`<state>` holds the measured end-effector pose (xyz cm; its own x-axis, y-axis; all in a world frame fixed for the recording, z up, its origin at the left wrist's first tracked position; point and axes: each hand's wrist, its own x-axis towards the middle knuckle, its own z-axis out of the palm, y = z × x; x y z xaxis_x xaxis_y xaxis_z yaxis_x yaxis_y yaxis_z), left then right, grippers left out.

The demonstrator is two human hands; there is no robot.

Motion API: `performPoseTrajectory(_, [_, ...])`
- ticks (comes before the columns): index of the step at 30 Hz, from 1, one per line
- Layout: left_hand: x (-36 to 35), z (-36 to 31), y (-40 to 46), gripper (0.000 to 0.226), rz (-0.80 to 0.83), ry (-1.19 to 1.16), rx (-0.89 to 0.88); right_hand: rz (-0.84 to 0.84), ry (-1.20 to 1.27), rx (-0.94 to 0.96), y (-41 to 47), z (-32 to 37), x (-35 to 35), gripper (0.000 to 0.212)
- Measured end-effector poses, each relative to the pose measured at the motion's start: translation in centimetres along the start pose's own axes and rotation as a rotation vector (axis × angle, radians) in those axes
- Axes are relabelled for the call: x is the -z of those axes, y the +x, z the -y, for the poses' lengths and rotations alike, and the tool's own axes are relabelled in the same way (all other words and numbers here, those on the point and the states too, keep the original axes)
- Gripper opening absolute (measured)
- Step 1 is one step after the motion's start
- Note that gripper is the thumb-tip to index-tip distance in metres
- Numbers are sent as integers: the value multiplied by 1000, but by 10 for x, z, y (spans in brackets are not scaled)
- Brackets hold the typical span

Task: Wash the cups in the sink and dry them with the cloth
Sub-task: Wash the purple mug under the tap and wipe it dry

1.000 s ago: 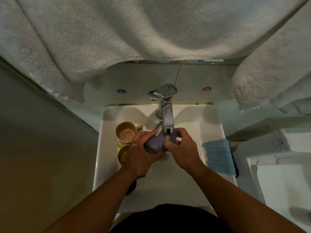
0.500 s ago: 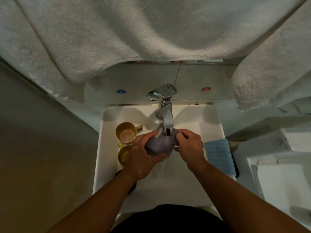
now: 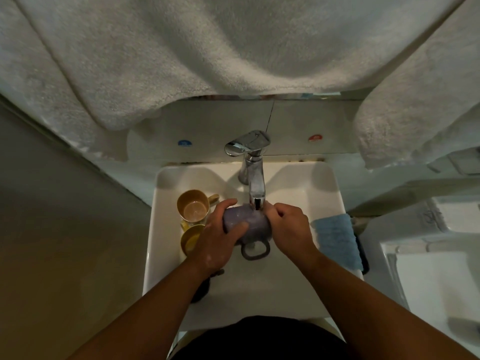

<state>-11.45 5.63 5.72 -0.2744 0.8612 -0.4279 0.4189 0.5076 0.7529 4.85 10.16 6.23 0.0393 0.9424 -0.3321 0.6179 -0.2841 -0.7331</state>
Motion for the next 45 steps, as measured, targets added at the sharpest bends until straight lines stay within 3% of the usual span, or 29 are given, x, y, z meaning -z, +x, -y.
performPoseTrajectory(2, [-5, -3, 3, 50, 112, -74, -151, 14, 23, 16, -2, -1, 1, 37])
performPoseTrajectory(6, [-2, -2, -4, 36, 220, -253, -130, 163, 187, -15, -5, -7, 9, 14])
performPoseTrajectory(11, [-14, -3, -4, 26, 194, -521, -6, 191, 255, 35, -16, -7, 6, 38])
performPoseTrajectory(14, [-13, -4, -8, 40, 202, -493, 48, 55, 336, -60, -17, -9, 2, 41])
performPoseTrajectory(17, [-12, -2, -12, 58, 244, -462, 35, 45, 330, -40, -19, -10, -6, 49])
performPoseTrajectory(22, [-9, -4, -16, 42, 268, -516, 21, 47, 261, 59, -20, -4, -10, 49])
performPoseTrajectory(29, [-6, -2, -17, 56, 253, -424, -44, -24, 308, -30, -19, 1, -12, 40])
performPoseTrajectory(37, [-1, 1, -16, 74, 242, -304, -77, 124, 282, 43, -17, -5, -9, 60])
performPoseTrajectory(45, [-3, 10, -7, 96, 121, -110, -202, 128, 299, -27, -17, -2, -14, 52])
